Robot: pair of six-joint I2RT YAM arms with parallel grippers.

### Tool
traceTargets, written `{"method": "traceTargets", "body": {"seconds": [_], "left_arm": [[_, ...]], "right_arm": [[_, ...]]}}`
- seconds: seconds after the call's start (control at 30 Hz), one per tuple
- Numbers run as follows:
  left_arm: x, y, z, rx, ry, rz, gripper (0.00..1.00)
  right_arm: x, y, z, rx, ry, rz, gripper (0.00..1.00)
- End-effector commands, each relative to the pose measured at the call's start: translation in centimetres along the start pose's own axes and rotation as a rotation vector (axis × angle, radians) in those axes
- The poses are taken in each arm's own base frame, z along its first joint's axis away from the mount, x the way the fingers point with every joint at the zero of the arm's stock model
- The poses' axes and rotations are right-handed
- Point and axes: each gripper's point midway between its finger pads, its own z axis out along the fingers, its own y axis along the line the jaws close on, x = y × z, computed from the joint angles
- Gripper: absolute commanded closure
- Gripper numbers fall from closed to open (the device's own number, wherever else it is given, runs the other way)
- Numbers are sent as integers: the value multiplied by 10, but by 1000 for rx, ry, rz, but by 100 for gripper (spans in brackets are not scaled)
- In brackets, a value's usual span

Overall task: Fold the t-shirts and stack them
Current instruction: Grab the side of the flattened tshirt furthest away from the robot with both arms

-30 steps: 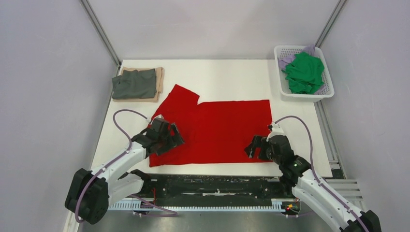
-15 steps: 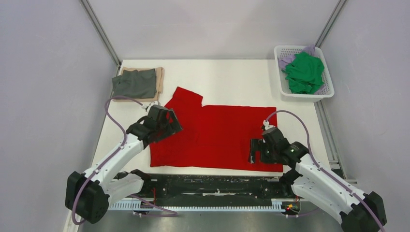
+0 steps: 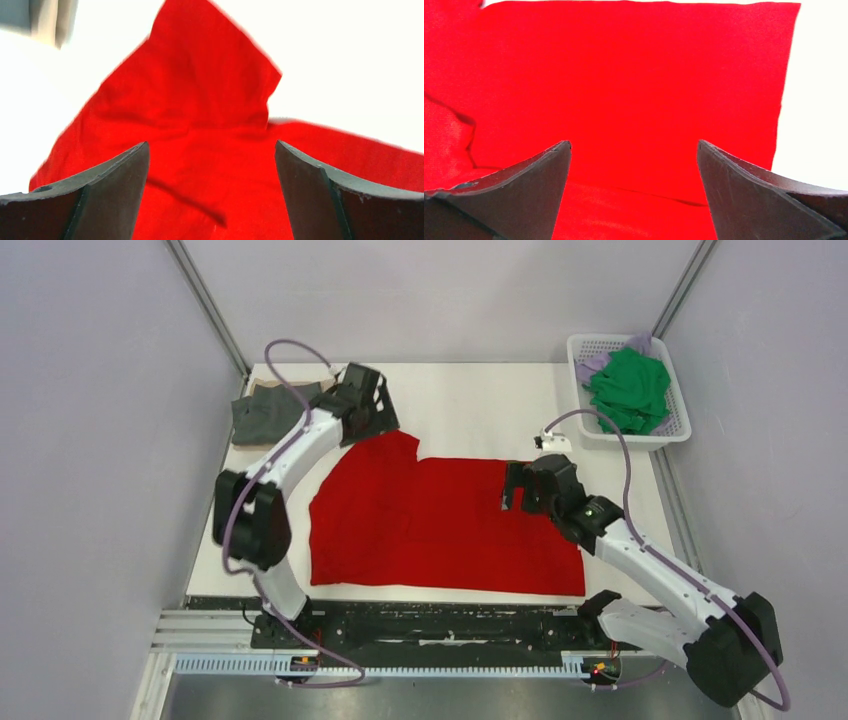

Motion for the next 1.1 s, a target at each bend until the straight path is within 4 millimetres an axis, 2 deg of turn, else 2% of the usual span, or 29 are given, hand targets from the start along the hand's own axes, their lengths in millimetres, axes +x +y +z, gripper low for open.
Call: {"method": "traceTargets", "body": {"seconds": [0.0,0.1,0.17,0.2,0.3,0.43,0.53,0.7,0.83,1.0,1.07], "left_arm": [[-42,-1,35,-84,8,149,0],[-66,0,63,-133,3,186,0],[-73,4,89,-158,31,199,1],[-82,0,96,-151,22,206,2],[-91,2,126,-165,38,232,10],[-86,4,160,-162,60,263,15],[-79,6,175,-162,80,262,22],[-59,9,187,-155,135,261,36],[-50,10,179,-140,162,257,44],[-38,12,169,-144,190,245,47],[-31,12,168,-144,199,245,52]], "right_arm": [[-45,-26,16,124,-136,24,2],[-48,-45,26,165,-142,53,2],[-47,-55,31,178,-141,61,2],[-44,-58,34,176,-132,54,2],[-34,-71,40,206,-100,49,2],[-25,-81,43,222,-73,55,2],[-24,-87,44,238,-73,62,2],[-22,-93,45,252,-66,67,2],[-22,-97,44,263,-70,74,2],[-23,-99,43,268,-75,79,2],[-23,-103,43,287,-78,80,2]]}}
